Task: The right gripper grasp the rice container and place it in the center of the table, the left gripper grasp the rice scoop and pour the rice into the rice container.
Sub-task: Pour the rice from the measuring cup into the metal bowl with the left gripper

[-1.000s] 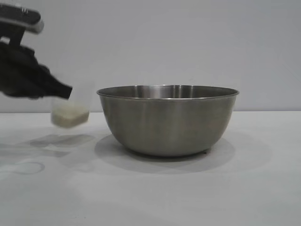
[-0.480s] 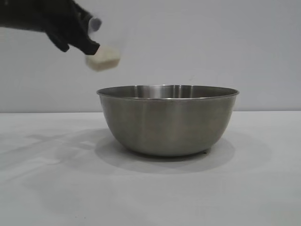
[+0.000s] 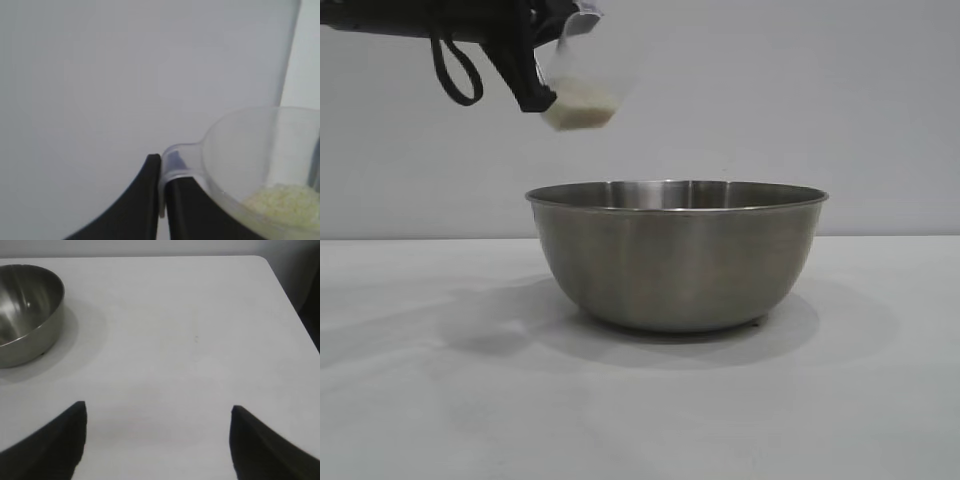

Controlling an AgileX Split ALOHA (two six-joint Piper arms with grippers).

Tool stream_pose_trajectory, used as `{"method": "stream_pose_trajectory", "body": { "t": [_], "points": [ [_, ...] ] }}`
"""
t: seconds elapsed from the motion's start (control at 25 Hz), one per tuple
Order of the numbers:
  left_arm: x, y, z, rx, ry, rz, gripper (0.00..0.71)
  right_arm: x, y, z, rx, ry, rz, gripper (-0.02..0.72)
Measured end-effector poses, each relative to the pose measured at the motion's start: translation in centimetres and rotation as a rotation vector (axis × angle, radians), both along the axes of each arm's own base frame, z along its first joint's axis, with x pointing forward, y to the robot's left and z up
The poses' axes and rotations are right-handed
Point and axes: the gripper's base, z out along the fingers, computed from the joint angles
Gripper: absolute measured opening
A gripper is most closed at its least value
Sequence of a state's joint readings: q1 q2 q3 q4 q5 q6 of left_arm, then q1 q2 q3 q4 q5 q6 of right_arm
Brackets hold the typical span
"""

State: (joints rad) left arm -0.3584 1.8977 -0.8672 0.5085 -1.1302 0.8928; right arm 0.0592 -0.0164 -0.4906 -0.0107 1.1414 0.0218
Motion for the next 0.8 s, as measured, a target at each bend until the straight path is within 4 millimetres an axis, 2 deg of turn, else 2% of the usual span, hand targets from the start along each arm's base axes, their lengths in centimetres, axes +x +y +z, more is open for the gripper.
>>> {"method": "stream_pose_trajectory", "body": {
  "t": [0.44,0.8],
  "points": [
    [-0.3,-0.6,-0.9,0.277,-0.264,-0.046,0.0,0.0,0.0,0.0,0.0,0.0,0.0,0.505],
    [-1.2,-2.1,-1.0,0.463,-0.503,-0.094,0.0,0.0,0.0,0.0,0.0,0.0,0.0,0.505]
  ]
}}
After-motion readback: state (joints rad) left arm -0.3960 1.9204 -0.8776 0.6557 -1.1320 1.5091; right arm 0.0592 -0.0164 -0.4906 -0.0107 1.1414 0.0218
